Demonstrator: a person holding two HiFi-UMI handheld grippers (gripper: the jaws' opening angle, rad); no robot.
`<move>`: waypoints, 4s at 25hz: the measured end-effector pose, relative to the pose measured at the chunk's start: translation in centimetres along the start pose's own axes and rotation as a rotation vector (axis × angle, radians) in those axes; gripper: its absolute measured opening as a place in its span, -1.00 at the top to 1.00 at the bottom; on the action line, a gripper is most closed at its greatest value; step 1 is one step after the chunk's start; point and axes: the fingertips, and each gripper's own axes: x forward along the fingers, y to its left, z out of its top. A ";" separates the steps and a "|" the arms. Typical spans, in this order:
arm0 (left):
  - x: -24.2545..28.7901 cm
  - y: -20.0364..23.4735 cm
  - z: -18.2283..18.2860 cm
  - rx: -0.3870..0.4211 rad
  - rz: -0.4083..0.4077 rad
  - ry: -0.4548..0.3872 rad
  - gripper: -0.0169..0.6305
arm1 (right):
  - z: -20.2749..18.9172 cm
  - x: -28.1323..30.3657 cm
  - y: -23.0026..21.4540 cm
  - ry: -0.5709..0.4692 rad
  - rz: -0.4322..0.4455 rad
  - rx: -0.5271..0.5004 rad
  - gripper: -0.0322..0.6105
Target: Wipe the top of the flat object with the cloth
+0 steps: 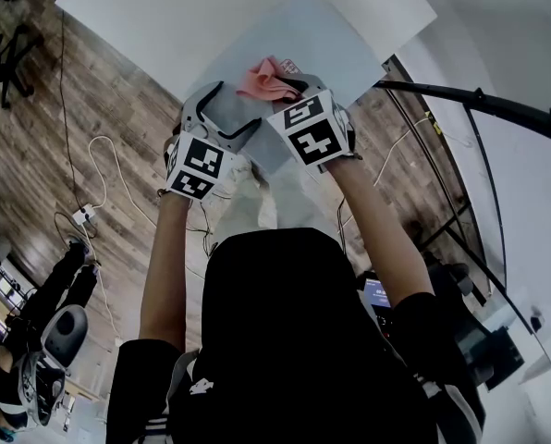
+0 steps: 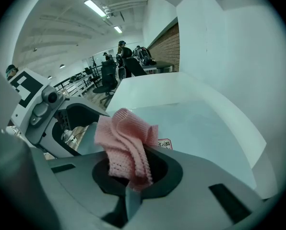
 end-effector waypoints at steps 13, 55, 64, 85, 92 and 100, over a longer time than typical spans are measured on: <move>-0.1 0.1 -0.2 0.001 -0.005 -0.001 -0.27 | -1.7 -1.7 -6.9 -0.008 -0.157 0.124 0.76; -16.1 0.7 21.5 0.014 0.176 -0.427 0.50 | 11.2 -21.1 -2.9 -0.450 -0.243 0.118 0.76; -22.3 1.1 28.3 0.037 0.248 -0.622 0.81 | 16.1 -27.1 -0.3 -0.604 -0.246 0.040 0.76; -28.7 -2.3 33.3 0.097 0.237 -0.761 0.91 | 19.8 -34.5 3.3 -0.789 -0.257 -0.039 0.76; -28.7 -2.7 33.5 0.101 0.223 -0.768 0.91 | 19.8 -34.6 3.5 -0.794 -0.259 -0.054 0.76; -28.3 -2.8 33.5 0.097 0.211 -0.768 0.91 | 19.7 -34.6 3.2 -0.796 -0.252 -0.041 0.76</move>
